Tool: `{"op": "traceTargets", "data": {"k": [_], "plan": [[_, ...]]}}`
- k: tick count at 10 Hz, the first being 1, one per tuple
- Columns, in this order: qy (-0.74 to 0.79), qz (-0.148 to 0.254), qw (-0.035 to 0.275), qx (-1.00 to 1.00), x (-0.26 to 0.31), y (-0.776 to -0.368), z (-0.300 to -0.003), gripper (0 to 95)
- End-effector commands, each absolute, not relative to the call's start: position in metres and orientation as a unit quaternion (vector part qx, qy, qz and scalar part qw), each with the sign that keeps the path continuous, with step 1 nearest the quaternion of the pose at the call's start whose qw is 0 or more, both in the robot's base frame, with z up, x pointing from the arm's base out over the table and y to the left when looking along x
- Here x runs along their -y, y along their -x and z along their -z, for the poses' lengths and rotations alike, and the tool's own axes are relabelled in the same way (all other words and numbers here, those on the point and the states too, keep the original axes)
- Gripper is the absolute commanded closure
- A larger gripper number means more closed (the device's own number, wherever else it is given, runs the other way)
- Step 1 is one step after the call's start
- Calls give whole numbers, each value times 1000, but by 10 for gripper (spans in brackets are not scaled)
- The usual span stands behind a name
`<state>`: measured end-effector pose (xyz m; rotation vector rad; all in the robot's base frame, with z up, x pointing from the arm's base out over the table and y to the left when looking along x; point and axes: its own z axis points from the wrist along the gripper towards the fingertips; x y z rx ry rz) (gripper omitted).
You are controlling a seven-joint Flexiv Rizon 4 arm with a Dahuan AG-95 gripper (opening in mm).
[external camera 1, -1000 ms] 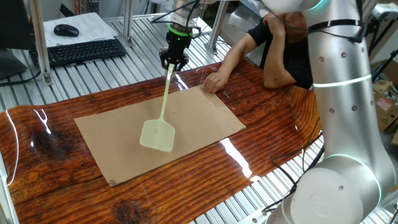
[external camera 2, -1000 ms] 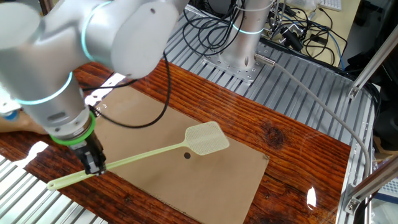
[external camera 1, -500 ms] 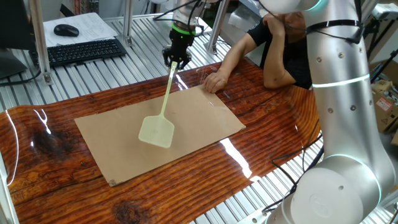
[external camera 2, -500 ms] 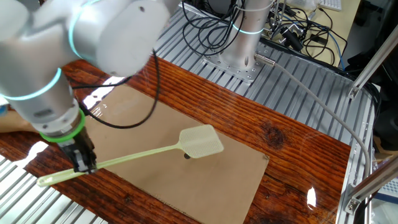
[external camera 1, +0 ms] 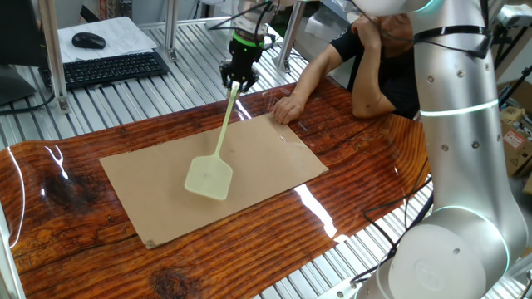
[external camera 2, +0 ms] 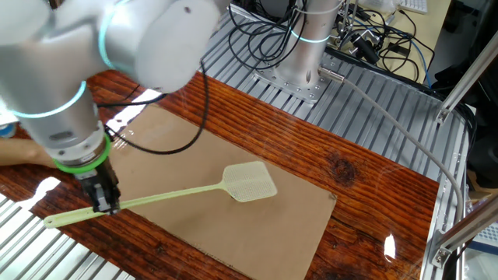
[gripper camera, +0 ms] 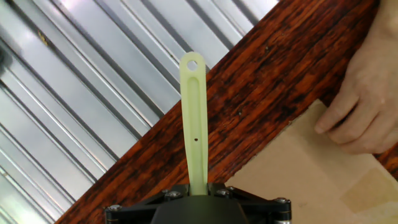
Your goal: Swat with a flyswatter
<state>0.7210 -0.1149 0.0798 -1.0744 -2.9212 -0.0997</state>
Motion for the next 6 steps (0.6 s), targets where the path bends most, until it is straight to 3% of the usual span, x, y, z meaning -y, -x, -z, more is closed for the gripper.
{"op": "traceTargets", "data": {"k": [1,3,6], "plan": [[367,27,-61,928,113,-726,-70,950],[373,19,-80,924,111,-731,-57,950],[359,16,-44,932,116,-734,-60,950]]}}
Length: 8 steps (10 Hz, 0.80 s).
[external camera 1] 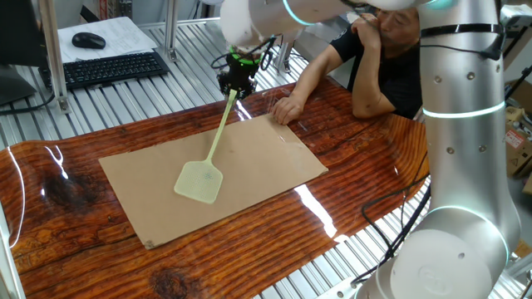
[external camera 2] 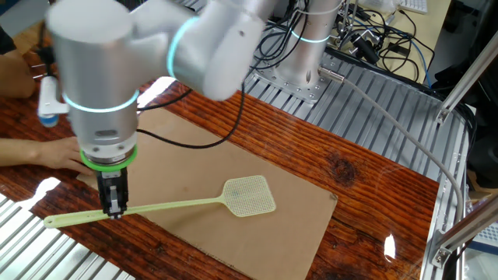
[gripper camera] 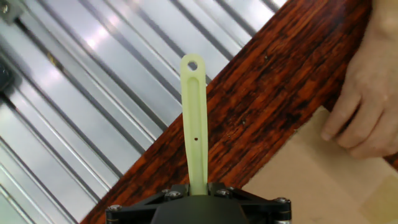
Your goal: Swat with a flyswatter
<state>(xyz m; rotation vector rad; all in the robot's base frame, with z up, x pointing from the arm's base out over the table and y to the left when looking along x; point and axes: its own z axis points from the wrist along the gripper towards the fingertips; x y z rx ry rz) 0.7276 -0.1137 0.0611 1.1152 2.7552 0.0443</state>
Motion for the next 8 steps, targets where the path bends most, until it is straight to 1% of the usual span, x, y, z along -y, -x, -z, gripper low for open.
{"op": "traceTargets", "data": {"k": [1,2,4,5,8], "plan": [[-344,-13,16,-939,120,-736,-63,950],[-327,-14,-19,-945,126,-739,-68,950],[-307,-22,-60,-949,134,-743,-75,950],[-304,-28,-77,-949,136,-743,-76,950],[-299,-30,-105,-948,136,-743,-76,950]]}}
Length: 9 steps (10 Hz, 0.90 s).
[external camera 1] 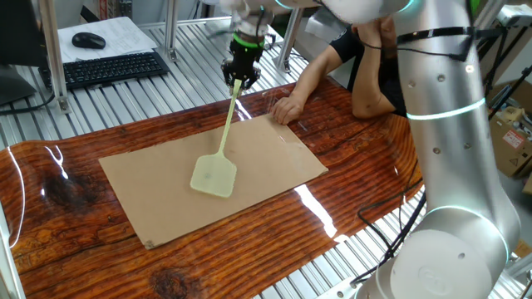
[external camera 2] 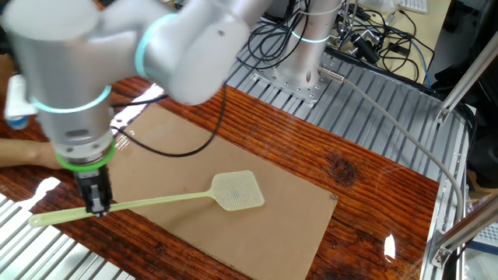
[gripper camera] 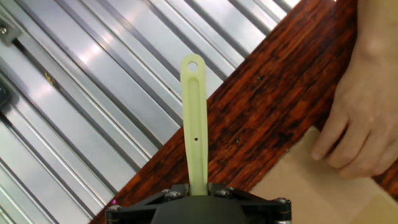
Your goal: Swat with a flyswatter
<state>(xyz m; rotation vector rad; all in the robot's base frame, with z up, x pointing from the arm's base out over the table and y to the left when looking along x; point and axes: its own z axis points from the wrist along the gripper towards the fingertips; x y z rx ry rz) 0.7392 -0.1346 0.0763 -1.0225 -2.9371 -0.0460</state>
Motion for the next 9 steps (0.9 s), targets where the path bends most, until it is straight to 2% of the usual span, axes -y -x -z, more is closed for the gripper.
{"op": "traceTargets", "data": {"k": [1,4,6,9], "plan": [[304,36,111,946,136,-743,-76,950],[310,48,90,945,135,-742,-77,950],[289,62,103,950,135,-733,-85,950],[297,60,95,948,125,-721,-86,950]]}}
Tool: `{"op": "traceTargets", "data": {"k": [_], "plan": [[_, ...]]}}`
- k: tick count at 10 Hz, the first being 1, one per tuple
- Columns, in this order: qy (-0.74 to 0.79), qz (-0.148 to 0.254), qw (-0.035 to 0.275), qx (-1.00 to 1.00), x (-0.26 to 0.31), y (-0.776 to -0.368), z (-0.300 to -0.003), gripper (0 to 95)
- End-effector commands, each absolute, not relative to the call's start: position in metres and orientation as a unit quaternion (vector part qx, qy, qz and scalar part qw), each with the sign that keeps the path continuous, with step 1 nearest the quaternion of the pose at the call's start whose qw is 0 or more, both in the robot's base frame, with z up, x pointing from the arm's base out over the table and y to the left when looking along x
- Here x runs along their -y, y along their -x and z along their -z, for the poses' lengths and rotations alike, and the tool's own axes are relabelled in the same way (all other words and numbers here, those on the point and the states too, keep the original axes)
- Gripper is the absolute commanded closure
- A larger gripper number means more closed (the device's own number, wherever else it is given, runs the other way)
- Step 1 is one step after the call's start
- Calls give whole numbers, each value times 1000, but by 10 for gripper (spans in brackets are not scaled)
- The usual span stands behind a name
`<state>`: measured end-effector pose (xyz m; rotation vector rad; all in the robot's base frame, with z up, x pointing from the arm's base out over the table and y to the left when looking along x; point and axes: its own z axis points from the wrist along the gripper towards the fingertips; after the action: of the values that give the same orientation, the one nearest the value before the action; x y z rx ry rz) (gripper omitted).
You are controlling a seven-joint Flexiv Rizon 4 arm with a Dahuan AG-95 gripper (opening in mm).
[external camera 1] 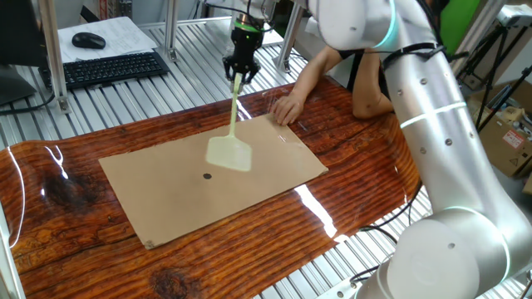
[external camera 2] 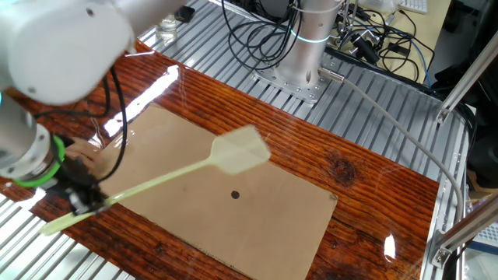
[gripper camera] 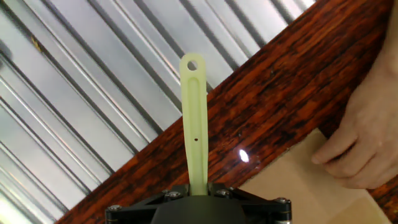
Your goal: Swat with a flyswatter
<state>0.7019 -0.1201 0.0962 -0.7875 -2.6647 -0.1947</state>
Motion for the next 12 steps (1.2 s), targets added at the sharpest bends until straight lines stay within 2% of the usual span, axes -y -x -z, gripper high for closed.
{"op": "traceTargets", "data": {"k": [1,12], "plan": [[293,59,95,950,123,-717,-88,950],[295,56,93,949,117,-707,-90,950]]}}
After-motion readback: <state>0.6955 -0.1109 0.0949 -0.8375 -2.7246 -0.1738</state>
